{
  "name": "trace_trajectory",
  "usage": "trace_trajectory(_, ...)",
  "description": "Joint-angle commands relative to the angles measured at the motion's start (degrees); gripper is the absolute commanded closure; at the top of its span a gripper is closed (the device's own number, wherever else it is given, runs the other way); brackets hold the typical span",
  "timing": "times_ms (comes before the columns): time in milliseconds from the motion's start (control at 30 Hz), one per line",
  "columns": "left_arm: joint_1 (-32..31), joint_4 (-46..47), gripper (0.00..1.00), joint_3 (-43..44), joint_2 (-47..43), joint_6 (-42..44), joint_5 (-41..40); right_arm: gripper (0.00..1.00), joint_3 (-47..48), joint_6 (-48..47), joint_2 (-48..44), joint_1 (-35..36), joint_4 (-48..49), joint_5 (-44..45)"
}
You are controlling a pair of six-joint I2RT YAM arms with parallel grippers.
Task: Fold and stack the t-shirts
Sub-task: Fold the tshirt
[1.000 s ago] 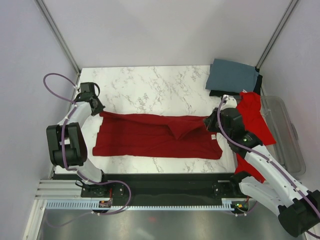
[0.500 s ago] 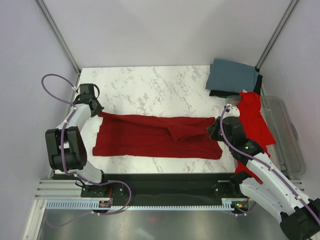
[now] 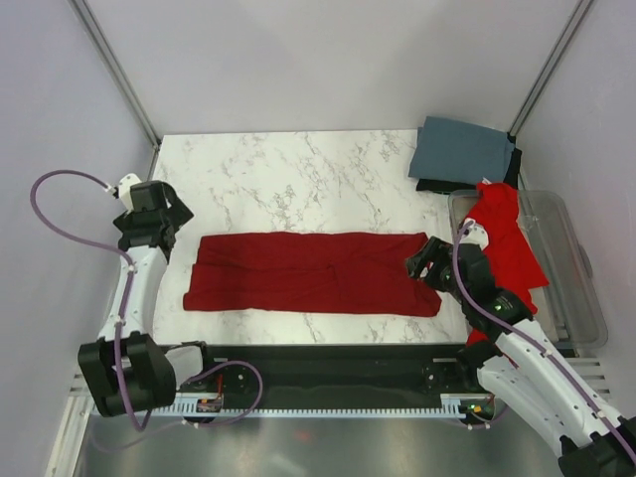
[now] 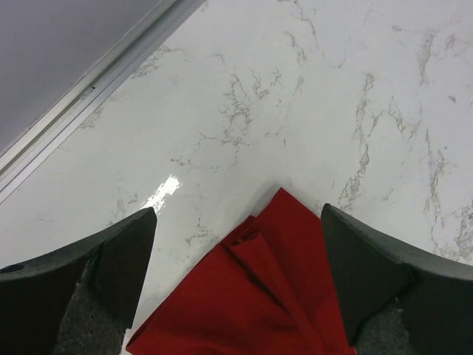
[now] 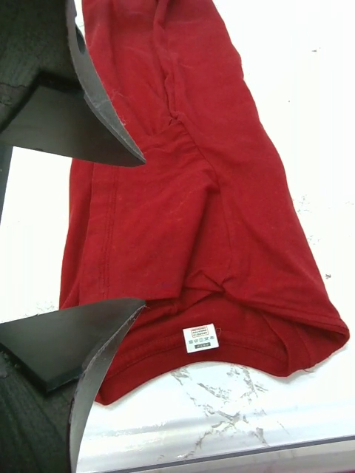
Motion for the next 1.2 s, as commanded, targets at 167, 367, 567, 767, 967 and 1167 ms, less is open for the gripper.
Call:
trace_trajectory(167,0.26,4.55,0.04,-4.56,-7.87,-2.53,5.39,0.23,1.75,3.39,3.32,0.19,3.06,-3.74)
trace_trajectory(367,-11.23,4.04,0.06,-2.55,-0.33,-0.68,9.48,0.25,2.01,7.53,17.90,3.08,9.93,-7.10)
trace_trajectory(567,-18.72,0.96,0.08,-2.89,8.38,-3.40,8.78,0.22,5.18,9.63,31.62,5.64,10.37,-4.99)
trace_trajectory(767,-19.69,0.44,0.08,-4.74,17.78,-5.77,10.18,0.19,8.07,5.70,41.55,3.71,12.57,-5.78)
trace_trajectory(967,-19.60,0.43,0.06,-6.14,20.87,-7.01,15.45,0.19,14.48,0.15,54.03,-3.67,13.37,-13.95)
trace_trajectory(1167,-19.60,0.43,0.06,-9.82,17.19,-7.97,23.18,0.19,32.39,-5.03,70.54,-4.38,9.77,-16.32)
